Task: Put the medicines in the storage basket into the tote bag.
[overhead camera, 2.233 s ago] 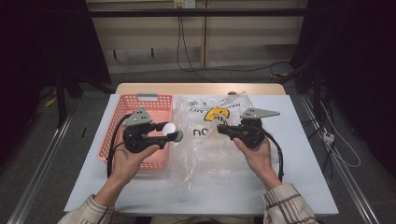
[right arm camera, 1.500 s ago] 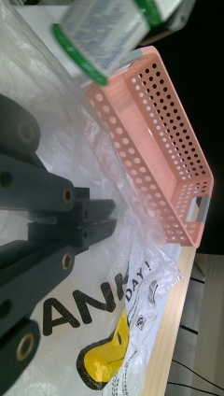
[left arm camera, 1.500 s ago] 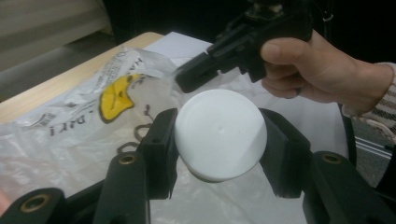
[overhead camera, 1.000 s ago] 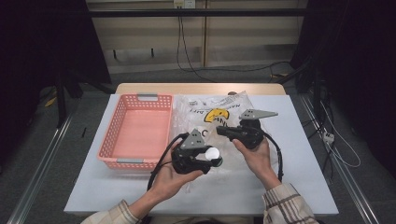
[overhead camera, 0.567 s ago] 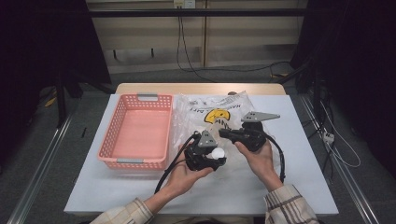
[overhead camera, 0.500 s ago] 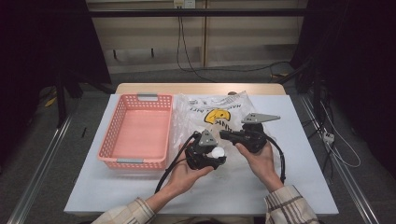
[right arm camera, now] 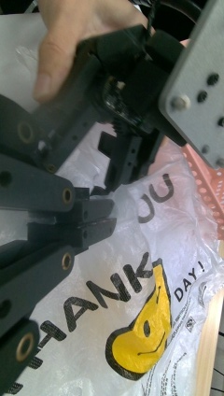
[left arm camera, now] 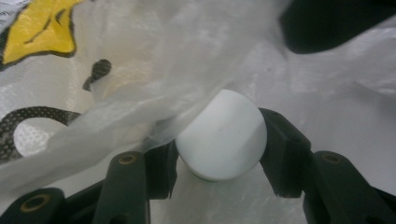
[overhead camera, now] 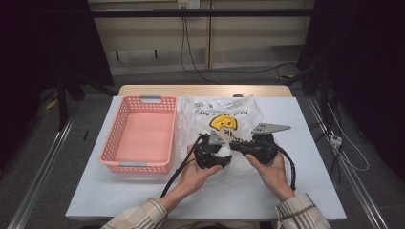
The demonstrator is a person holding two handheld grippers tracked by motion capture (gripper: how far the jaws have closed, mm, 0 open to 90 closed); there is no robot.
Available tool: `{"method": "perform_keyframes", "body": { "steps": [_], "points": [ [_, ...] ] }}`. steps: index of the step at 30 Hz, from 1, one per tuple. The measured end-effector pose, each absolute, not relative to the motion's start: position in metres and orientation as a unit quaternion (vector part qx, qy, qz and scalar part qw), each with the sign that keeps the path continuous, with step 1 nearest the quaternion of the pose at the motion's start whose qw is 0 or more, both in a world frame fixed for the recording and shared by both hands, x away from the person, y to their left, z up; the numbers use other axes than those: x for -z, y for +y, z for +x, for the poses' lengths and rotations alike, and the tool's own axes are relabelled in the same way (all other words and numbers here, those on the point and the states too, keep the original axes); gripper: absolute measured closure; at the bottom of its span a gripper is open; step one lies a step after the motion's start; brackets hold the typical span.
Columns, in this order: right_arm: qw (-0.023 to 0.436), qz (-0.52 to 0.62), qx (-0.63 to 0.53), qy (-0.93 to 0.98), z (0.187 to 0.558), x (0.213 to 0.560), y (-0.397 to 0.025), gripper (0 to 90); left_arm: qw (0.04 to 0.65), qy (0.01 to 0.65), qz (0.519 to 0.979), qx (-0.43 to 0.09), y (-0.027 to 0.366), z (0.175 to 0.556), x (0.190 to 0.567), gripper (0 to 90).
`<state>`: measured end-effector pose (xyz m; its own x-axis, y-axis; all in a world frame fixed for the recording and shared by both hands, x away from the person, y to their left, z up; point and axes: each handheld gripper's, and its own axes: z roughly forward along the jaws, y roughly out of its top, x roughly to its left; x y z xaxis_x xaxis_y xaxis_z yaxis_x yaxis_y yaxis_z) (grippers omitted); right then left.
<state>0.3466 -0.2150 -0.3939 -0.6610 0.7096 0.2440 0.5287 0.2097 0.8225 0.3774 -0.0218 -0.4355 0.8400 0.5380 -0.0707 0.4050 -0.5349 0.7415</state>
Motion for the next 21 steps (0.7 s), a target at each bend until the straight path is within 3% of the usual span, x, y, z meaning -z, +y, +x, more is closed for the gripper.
{"method": "perform_keyframes", "body": {
  "steps": [15, 21],
  "points": [
    [0.088, 0.404, -0.473, 0.778, 0.343, 0.404, -0.219, 90.0, 0.407, 0.270, 0.869, -0.076, -0.028, 0.390, 0.445, 50.0],
    [0.089, 0.406, -0.473, 0.777, 0.343, 0.404, -0.220, 90.0, 0.416, 0.266, 0.868, -0.055, -0.021, 0.390, 0.441, 31.6]
  ]
}}
